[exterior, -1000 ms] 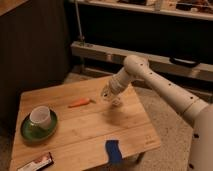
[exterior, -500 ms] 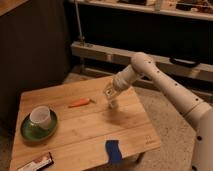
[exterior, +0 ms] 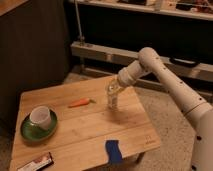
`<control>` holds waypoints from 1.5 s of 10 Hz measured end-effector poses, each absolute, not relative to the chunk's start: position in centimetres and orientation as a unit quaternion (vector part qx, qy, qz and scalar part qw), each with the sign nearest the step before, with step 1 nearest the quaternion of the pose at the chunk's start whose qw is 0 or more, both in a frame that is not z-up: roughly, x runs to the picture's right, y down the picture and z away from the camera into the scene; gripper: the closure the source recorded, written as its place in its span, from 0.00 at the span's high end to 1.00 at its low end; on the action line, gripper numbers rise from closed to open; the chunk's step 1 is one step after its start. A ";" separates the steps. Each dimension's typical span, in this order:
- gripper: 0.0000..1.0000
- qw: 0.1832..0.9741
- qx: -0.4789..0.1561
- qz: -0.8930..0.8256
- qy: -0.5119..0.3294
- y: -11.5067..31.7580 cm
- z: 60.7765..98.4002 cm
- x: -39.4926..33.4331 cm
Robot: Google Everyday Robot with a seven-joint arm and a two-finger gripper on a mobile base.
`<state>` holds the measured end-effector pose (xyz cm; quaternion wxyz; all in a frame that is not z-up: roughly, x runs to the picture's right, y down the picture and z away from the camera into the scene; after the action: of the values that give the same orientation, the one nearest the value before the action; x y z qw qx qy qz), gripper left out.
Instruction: Stand the bottle upright
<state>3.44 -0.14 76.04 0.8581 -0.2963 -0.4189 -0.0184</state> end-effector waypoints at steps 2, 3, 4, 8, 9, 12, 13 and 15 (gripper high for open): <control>0.30 0.849 -0.311 -0.012 -0.426 -0.1 75.9 3.5; 0.30 0.844 -0.318 -0.011 -0.433 0.0 75.8 3.3; 0.30 0.838 -0.324 -0.011 -0.438 0.2 75.7 3.1; 0.30 0.827 -0.340 -0.014 -0.448 1.2 75.3 2.9; 0.30 0.824 -0.343 -0.016 -0.451 1.7 75.3 2.8; 0.31 0.817 -0.347 -0.019 -0.460 3.0 75.6 2.2; 0.38 0.816 -0.349 -0.021 -0.461 3.2 75.7 2.1; 0.55 0.814 -0.355 -0.026 -0.458 3.8 76.0 1.9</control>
<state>1.87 3.78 75.97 0.8142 -0.3553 -0.4585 -0.0261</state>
